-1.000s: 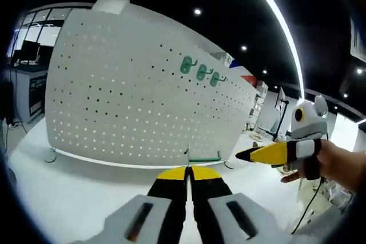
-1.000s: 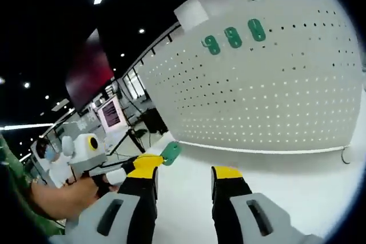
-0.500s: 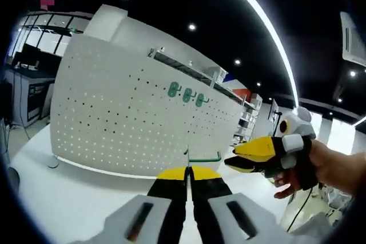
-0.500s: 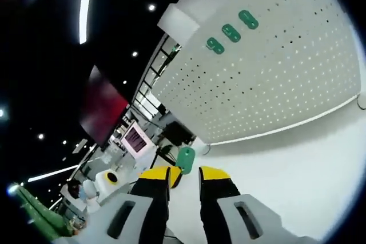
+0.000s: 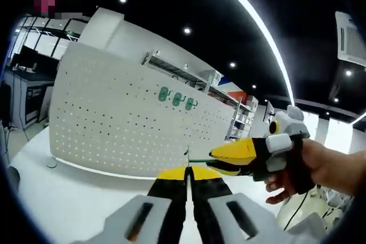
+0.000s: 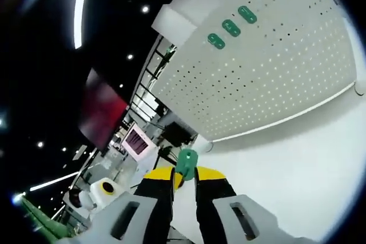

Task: Insert the hook assembly into the mounting plate slot until the hook locks in place.

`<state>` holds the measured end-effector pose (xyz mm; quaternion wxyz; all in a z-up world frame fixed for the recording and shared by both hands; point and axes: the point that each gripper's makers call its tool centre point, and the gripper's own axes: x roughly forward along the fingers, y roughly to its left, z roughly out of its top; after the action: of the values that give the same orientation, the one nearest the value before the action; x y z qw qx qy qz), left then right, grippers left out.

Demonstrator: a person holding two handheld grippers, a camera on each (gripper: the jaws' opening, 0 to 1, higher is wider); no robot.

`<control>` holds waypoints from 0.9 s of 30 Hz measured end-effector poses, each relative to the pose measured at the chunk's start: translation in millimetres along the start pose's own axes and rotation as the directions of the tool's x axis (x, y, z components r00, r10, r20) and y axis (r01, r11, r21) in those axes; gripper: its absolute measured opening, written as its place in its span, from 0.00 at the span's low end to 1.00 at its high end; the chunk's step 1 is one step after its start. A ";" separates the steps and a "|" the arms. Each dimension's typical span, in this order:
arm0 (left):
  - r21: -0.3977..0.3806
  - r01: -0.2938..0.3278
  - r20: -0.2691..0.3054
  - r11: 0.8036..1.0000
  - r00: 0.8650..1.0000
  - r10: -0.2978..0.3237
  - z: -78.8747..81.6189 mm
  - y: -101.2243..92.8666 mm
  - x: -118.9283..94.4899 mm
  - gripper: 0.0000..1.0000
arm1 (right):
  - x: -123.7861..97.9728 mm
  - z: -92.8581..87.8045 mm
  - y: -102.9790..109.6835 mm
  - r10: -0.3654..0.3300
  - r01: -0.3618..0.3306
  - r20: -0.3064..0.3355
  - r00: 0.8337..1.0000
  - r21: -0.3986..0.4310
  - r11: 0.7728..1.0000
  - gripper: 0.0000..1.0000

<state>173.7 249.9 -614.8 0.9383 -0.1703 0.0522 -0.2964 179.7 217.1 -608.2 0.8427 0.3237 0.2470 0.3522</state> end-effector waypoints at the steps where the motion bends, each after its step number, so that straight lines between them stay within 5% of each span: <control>1: 0.002 0.001 0.000 1.000 1.000 -0.001 -0.1 -0.7 -0.4 0.02 | 0.7 -0.2 -0.5 -0.002 0.002 0.002 1.000 0.004 1.000 0.11; 27: 0.023 0.032 0.000 0.999 0.999 -0.032 2.1 -6.0 -0.9 0.02 | 10.0 -2.5 -1.0 -0.029 0.028 0.024 0.999 0.057 0.998 0.02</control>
<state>170.2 246.4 -610.7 0.9353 -0.1603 0.0460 -0.3120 184.9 225.1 -612.5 0.8411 0.3483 0.2510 0.3290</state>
